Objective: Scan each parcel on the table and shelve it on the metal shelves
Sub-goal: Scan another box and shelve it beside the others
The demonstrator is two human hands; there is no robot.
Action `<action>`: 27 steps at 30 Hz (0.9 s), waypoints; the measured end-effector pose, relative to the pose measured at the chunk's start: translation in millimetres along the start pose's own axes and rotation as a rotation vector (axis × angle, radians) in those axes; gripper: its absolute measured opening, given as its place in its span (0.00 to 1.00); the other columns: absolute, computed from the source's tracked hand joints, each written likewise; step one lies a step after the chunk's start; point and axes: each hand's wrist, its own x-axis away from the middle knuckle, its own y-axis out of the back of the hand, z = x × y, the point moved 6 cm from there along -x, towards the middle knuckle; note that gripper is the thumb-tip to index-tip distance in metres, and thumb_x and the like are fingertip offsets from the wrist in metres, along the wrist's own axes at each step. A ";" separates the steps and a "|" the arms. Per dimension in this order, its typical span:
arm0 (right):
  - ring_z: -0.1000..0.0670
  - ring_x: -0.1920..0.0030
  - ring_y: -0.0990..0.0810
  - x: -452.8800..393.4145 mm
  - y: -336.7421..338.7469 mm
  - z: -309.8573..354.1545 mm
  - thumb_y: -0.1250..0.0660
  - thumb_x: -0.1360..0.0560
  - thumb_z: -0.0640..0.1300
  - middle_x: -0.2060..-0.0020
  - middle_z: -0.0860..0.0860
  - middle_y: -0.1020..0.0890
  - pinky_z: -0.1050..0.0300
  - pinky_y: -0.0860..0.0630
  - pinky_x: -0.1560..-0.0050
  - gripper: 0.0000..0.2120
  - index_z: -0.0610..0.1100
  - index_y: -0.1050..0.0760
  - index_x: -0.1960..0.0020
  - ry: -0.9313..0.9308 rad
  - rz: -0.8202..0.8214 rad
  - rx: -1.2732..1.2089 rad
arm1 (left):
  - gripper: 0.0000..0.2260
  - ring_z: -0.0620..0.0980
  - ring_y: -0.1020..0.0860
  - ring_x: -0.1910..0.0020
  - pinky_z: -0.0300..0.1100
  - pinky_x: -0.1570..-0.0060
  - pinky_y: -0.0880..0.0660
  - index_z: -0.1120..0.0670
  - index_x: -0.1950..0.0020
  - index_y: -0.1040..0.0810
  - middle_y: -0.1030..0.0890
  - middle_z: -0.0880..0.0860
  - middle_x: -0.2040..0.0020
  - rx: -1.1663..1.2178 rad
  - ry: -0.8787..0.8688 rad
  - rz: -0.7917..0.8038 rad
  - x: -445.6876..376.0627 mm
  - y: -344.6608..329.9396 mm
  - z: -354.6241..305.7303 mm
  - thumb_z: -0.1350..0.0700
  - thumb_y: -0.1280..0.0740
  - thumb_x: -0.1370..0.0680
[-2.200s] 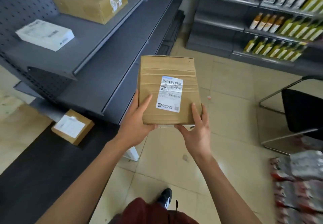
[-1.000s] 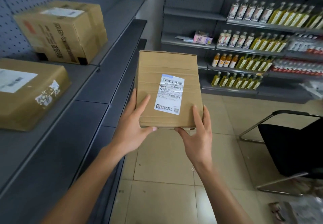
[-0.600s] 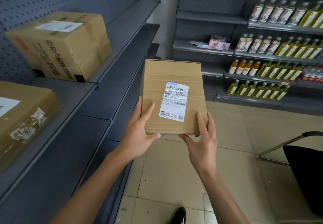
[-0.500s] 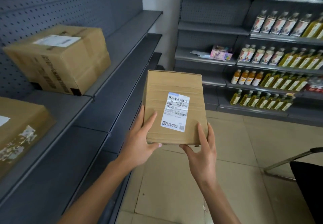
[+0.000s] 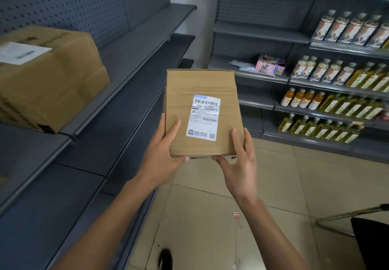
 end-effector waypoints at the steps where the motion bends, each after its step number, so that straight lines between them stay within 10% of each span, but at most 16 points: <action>1: 0.46 0.20 0.42 -11.0 -3.3 -2.4 0.20 0.30 0.44 0.19 0.43 0.42 0.46 0.36 0.24 0.44 0.49 0.37 0.20 0.009 -0.005 0.005 | 0.51 0.38 0.48 0.21 0.42 0.28 0.43 0.28 0.21 0.51 0.63 0.29 0.21 0.008 -0.007 -0.002 -11.8 -0.8 1.6 0.52 0.19 0.29; 20: 0.50 0.21 0.42 -241.6 -97.1 -27.1 0.18 0.32 0.40 0.20 0.44 0.41 0.51 0.40 0.24 0.44 0.47 0.34 0.21 0.054 -0.073 0.032 | 0.51 0.43 0.46 0.20 0.44 0.27 0.40 0.33 0.19 0.49 0.62 0.33 0.19 0.040 -0.073 -0.060 -263.8 11.2 43.0 0.54 0.19 0.30; 27: 0.58 0.21 0.47 -322.4 -136.9 -55.0 0.21 0.30 0.40 0.19 0.51 0.45 0.67 0.47 0.26 0.44 0.55 0.38 0.20 0.023 0.009 -0.014 | 0.51 0.39 0.45 0.23 0.43 0.28 0.39 0.34 0.18 0.49 0.62 0.33 0.19 0.020 -0.036 -0.101 -337.9 6.8 59.9 0.52 0.19 0.29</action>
